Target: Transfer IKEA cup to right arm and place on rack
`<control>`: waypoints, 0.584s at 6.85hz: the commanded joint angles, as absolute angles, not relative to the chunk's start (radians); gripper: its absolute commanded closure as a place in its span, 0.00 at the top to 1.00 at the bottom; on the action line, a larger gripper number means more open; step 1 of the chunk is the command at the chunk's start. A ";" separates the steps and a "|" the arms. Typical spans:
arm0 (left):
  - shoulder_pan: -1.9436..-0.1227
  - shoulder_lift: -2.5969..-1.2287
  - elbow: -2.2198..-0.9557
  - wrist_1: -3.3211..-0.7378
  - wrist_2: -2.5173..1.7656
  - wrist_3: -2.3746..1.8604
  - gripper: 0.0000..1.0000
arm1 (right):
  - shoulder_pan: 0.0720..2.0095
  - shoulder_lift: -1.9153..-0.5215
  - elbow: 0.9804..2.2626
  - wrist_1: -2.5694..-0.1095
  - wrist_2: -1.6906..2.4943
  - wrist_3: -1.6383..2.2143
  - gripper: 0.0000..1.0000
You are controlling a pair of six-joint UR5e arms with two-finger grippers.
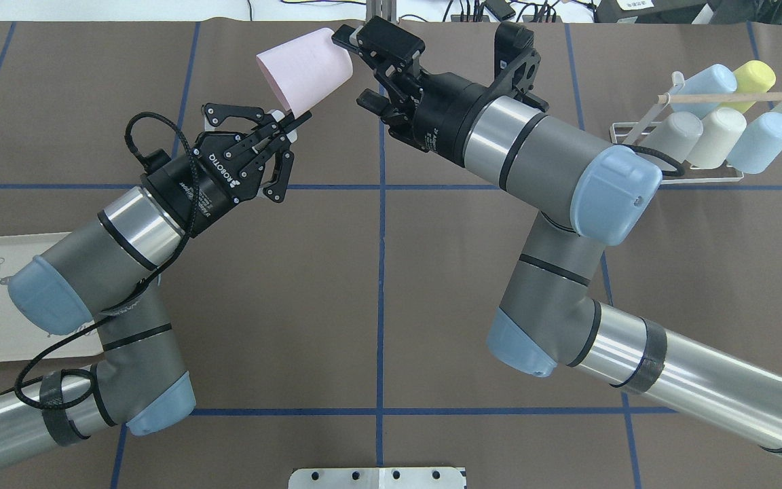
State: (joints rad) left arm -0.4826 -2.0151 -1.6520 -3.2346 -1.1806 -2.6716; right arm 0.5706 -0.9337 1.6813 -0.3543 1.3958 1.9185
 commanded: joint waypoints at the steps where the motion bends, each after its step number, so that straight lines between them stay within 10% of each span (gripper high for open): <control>1: -0.454 -2.022 -1.654 -3.231 -1.154 -2.669 0.00 | 0.560 -0.933 1.681 -0.354 1.382 1.919 1.00; 4: -0.399 -2.068 -1.652 -3.229 -1.103 -2.603 0.00 | 0.558 -0.933 1.681 -0.356 1.381 1.919 1.00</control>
